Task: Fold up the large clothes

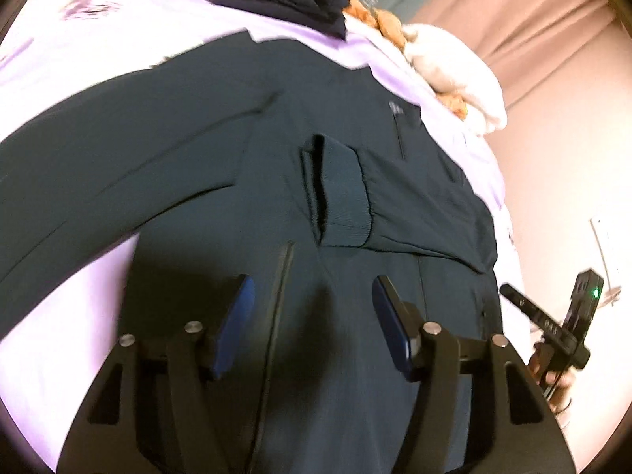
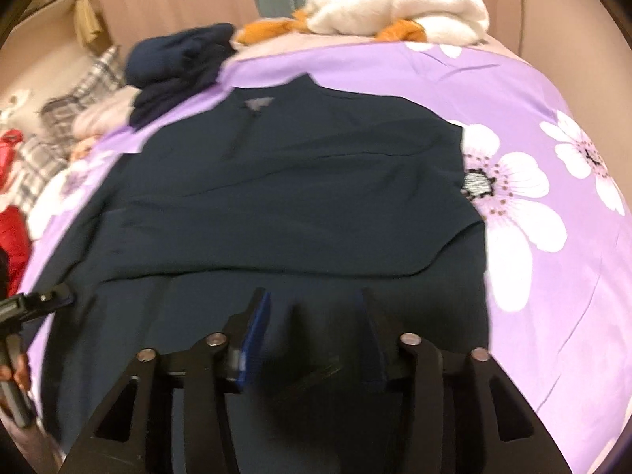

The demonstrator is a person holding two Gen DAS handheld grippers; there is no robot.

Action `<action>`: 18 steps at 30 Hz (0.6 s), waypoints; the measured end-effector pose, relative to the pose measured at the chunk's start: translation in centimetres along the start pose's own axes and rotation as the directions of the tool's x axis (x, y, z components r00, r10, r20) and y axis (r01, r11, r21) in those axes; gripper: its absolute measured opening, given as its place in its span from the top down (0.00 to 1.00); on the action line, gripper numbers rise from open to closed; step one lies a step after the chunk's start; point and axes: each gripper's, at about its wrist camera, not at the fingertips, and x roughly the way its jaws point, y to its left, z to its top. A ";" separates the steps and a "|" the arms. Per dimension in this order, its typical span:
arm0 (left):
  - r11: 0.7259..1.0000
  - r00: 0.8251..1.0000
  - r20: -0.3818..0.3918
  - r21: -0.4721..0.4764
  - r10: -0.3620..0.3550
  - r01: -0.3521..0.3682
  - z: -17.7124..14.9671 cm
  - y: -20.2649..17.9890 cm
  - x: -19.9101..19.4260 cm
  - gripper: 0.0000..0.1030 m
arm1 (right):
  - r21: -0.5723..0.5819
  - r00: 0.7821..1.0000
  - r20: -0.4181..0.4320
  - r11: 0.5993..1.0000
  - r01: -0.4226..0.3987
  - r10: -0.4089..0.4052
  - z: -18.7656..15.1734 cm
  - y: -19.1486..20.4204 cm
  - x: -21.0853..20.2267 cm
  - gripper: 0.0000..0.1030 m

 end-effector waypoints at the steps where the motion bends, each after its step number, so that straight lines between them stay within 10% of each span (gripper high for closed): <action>1: 1.000 1.000 0.021 -0.013 0.007 -0.007 -0.5 0.3 -1.2 0.37 | 0.000 1.000 0.005 1.000 -0.016 0.016 -0.4 0.5 -0.3 0.49; 6: 0.996 0.991 0.132 -0.094 0.018 -0.006 -3.7 2.6 -7.4 0.18 | 0.056 0.990 -0.049 0.990 -0.129 0.132 -3.9 4.0 -1.3 0.37; 18: 0.939 0.963 0.264 -0.342 0.060 0.036 -8.7 10.6 -16.3 0.16 | 0.162 0.934 -0.078 0.929 -0.332 0.348 -8.4 10.0 -2.2 0.34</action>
